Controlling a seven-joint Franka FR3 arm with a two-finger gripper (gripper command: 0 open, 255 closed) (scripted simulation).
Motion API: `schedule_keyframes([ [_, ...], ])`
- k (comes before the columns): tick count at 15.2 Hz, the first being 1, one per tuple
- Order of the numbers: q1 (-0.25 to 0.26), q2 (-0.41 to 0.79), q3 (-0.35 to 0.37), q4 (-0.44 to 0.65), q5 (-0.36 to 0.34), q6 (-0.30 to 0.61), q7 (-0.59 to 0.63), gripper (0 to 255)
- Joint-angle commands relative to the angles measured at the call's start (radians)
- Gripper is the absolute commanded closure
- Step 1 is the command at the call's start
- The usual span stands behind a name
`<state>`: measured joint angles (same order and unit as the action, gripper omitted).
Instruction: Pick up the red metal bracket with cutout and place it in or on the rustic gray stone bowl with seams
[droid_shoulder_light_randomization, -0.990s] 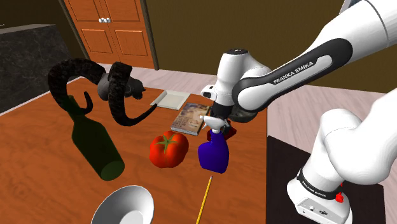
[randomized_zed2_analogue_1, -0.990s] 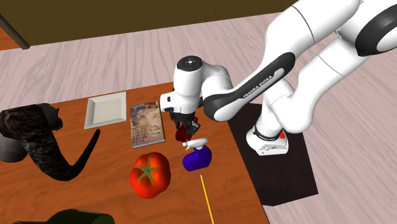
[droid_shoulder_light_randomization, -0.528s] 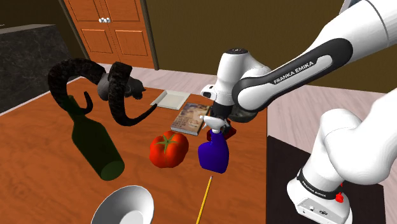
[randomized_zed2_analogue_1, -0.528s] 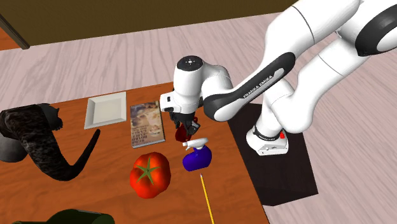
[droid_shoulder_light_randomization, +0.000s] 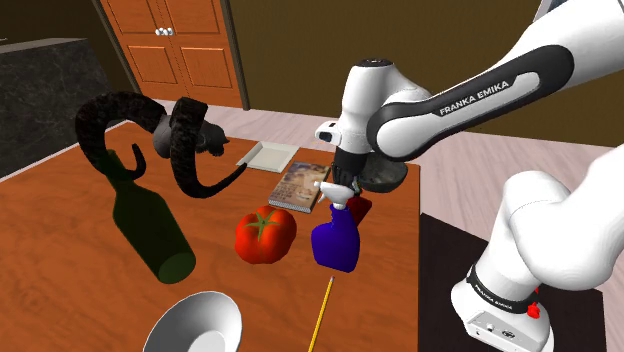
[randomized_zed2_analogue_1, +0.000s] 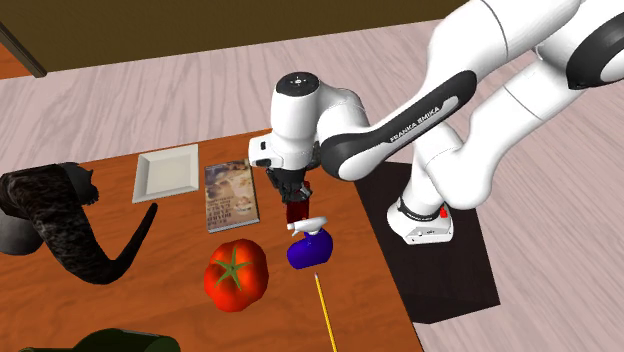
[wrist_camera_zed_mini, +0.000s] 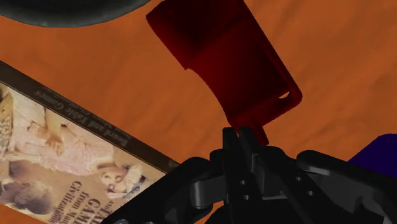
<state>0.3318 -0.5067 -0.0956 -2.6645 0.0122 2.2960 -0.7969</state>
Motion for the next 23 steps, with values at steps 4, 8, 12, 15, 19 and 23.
schedule_keyframes([
  [4, 0.026, -0.065, -0.078, -0.052, -0.057, -0.012, -0.263, 0],
  [8, 0.066, -0.136, -0.236, -0.091, -0.179, -0.034, -0.718, 0],
  [12, 0.071, -0.091, -0.248, -0.118, -0.18, 0.037, -0.72, 0],
  [15, 0.078, -0.046, -0.26, -0.139, -0.179, 0.103, -0.724, 0],
  [19, 0.078, -0.046, -0.26, -0.139, -0.179, 0.103, -0.724, 0],
  [23, 0.078, -0.046, -0.26, -0.139, -0.179, 0.103, -0.724, 0],
])
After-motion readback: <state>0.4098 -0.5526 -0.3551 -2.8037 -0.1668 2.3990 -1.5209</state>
